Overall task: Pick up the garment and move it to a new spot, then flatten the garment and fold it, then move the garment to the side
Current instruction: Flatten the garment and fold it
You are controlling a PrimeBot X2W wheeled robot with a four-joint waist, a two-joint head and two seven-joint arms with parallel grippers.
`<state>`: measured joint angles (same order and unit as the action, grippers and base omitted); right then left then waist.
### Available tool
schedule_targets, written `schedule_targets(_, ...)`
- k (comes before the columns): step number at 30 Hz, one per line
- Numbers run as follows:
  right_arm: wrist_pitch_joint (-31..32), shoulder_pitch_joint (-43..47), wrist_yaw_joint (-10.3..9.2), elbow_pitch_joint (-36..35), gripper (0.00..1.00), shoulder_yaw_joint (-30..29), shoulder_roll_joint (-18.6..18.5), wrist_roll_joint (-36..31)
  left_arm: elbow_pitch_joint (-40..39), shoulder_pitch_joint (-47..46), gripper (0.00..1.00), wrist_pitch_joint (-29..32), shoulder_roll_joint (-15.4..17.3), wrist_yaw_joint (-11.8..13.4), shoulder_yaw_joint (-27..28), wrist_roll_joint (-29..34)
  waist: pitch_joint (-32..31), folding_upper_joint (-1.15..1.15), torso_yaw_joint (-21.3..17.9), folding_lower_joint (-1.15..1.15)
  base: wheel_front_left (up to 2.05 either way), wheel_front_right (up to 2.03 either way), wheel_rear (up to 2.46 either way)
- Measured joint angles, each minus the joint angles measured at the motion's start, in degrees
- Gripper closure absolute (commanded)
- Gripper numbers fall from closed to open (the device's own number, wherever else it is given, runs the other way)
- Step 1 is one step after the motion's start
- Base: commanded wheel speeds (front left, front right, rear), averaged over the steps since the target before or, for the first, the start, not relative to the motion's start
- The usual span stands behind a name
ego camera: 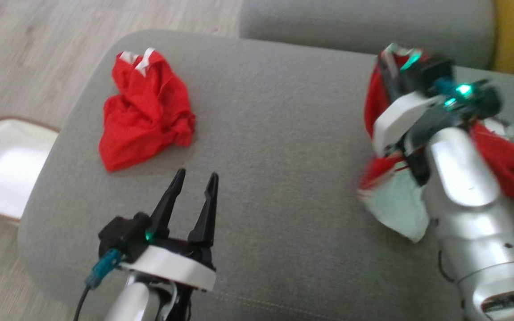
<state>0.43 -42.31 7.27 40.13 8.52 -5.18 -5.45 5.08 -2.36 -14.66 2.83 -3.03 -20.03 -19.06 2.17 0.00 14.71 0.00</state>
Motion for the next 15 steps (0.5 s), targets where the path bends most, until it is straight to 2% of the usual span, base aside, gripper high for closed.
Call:
schedule_targets(4, -2.59, -0.46, 0.00, 6.65, 1.00, 4.79, 1.12, 3.04, 0.07, -2.06, 0.00, -0.01, -0.01, 0.08, -1.74, -1.30, 1.84, 0.00, 2.11, 0.00, 0.00, 0.00, 0.00)
schedule_targets(5, -4.23, -1.50, 0.00, 8.75, 0.82, 8.45, 1.04, 6.41, 0.46, -2.45, 0.00, -0.01, -0.01, 0.09, -2.34, -1.29, 2.52, 0.00, 3.27, 0.00, 0.00, 0.00, 0.00)
schedule_targets(6, -4.13, -2.06, 0.00, 9.88, 0.00, 10.58, 1.02, 9.11, 0.68, -2.56, 0.00, 0.00, -0.01, 0.20, -2.58, -1.31, 2.74, 0.00, 3.83, 0.00, 0.00, 0.00, 0.00)
schedule_targets(10, -2.89, -3.15, 0.00, 12.09, 0.00, 18.38, 1.30, 15.35, 1.79, -2.53, 0.00, 0.00, -0.01, 0.58, -3.15, -1.87, 3.14, 0.00, 5.10, 0.00, 0.00, 0.00, 0.00)
schedule_targets(15, -3.04, -3.35, 0.00, 12.72, 0.00, 22.58, 1.26, 18.19, 2.18, -2.52, 0.00, 0.00, -0.01, 1.00, -2.82, -1.85, 2.68, 0.00, 4.03, 0.00, 0.00, 0.00, 0.00)
